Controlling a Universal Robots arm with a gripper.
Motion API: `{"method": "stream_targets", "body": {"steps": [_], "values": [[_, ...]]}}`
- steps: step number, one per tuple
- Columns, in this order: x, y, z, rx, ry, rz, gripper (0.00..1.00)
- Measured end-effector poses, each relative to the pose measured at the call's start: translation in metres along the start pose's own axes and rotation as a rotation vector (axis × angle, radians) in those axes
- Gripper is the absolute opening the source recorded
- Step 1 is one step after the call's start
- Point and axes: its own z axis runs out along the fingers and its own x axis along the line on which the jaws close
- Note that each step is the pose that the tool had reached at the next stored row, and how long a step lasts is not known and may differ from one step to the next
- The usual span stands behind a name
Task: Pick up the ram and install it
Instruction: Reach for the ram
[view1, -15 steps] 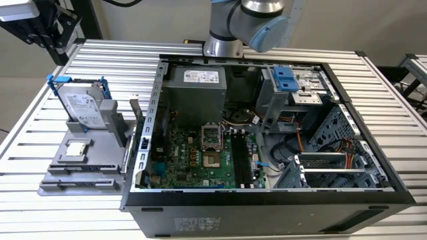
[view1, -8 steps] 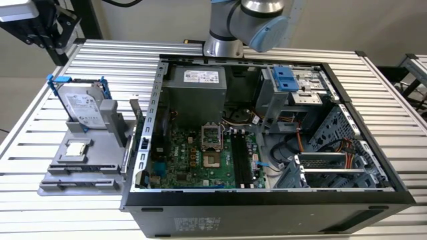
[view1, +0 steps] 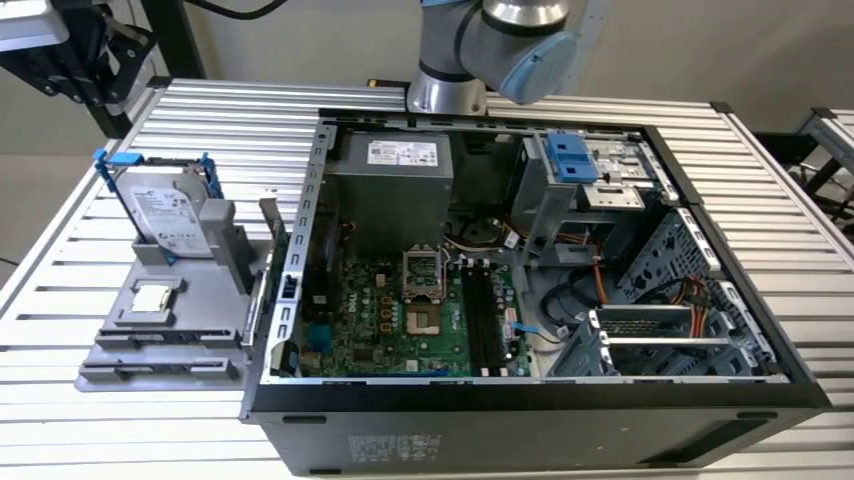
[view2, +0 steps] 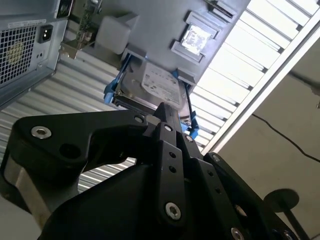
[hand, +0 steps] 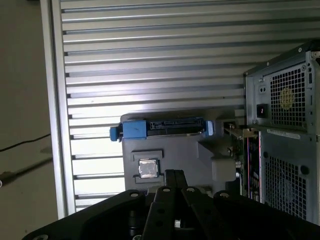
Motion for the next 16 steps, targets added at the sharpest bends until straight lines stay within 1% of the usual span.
{"method": "stream_targets", "body": {"steps": [5,16], "values": [[-0.0002,-0.0047,-0.0002,0.0,-0.0001,0.0,0.0],[-0.0012,-0.0211,-0.001,-0.0001,-0.0001,0.0,0.0]]}}
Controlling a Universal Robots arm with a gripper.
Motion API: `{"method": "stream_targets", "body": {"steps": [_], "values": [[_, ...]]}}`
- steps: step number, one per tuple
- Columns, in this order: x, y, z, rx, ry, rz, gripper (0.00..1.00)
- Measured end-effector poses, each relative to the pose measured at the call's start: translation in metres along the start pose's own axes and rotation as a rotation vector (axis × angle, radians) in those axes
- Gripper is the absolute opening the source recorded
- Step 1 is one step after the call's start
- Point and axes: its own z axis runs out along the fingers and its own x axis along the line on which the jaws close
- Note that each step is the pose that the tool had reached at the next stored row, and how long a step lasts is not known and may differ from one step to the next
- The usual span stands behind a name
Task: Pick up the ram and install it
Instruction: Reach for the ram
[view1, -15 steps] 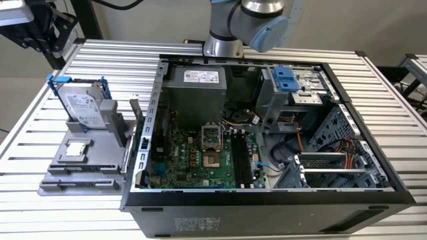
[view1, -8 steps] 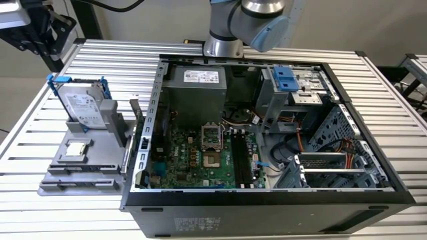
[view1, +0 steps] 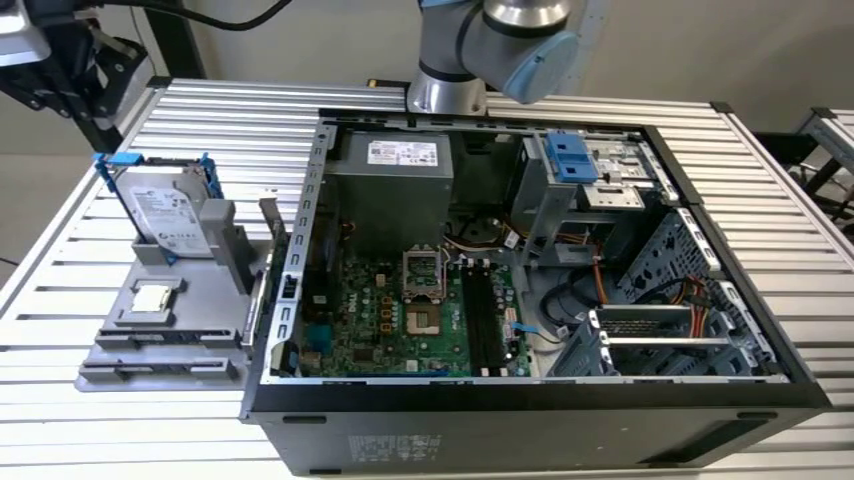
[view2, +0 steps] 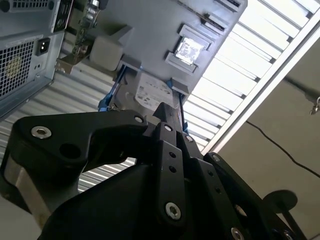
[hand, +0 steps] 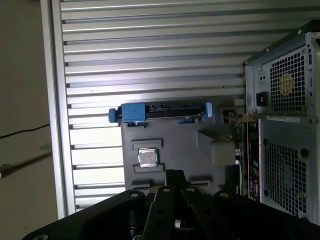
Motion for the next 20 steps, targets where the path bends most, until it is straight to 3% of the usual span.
{"method": "stream_targets", "body": {"steps": [20], "values": [[-0.0021,-0.0334,-0.0016,0.0,0.0,0.0,0.0]]}}
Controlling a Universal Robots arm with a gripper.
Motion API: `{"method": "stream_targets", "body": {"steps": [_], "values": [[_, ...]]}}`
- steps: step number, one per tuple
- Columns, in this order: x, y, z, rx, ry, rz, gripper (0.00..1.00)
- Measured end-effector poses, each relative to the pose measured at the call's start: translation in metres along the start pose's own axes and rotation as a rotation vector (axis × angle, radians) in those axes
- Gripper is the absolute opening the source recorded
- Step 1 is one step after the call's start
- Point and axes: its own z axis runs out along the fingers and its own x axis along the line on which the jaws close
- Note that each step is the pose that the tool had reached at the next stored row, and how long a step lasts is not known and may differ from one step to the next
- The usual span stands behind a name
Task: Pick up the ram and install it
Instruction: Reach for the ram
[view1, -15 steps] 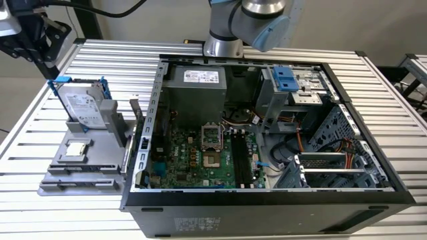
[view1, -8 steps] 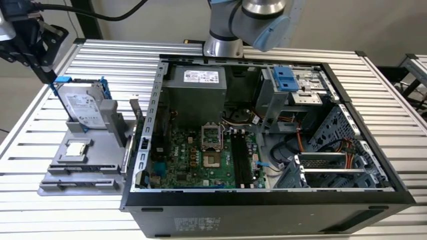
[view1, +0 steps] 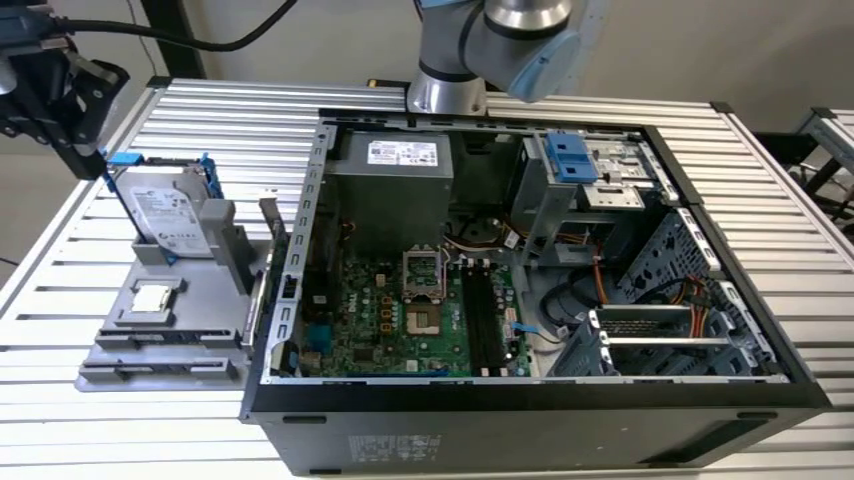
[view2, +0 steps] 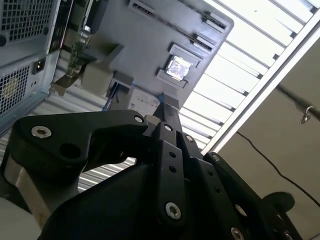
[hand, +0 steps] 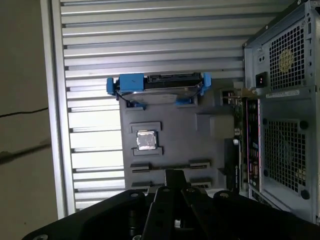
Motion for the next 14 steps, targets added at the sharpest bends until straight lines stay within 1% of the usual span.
{"method": "stream_targets", "body": {"steps": [6,14], "values": [[-0.0009,-0.0124,-0.0006,0.0,0.0,0.0,0.0],[-0.002,-0.0274,-0.0013,0.0,0.0,0.0,0.0]]}}
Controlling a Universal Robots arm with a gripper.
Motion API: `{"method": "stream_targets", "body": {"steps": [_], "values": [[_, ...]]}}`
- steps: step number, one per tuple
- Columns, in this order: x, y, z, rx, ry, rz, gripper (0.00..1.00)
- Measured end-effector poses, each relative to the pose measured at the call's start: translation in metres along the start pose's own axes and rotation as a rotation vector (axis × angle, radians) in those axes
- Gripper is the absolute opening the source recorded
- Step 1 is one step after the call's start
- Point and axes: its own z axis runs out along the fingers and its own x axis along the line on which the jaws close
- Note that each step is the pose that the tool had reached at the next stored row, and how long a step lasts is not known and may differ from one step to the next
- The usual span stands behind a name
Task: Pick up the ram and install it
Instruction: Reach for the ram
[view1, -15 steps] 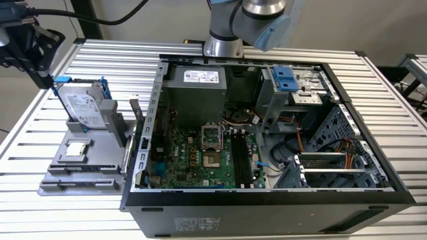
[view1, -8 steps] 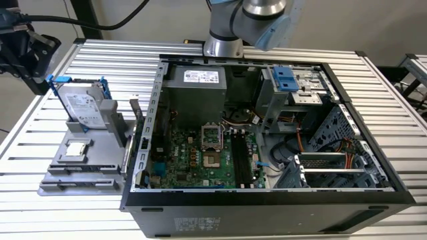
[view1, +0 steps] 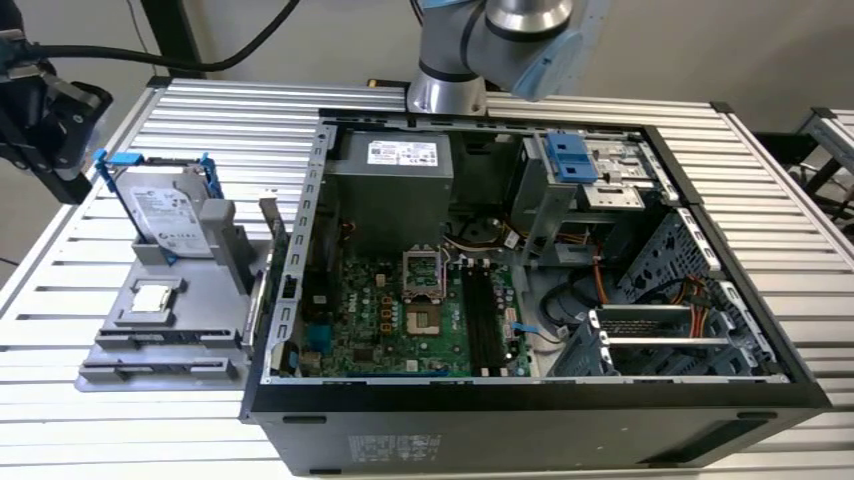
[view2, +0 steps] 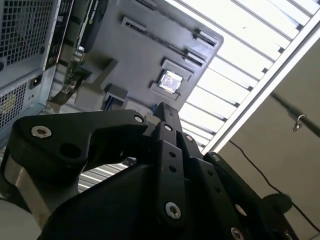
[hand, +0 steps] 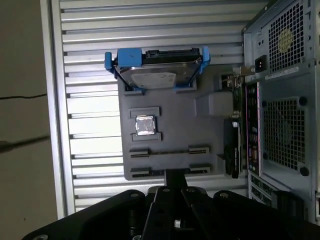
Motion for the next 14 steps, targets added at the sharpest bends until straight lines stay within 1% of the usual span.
{"method": "stream_targets", "body": {"steps": [14], "values": [[-0.002,-0.0281,-0.0013,0.0,0.0,0.0,0.0]]}}
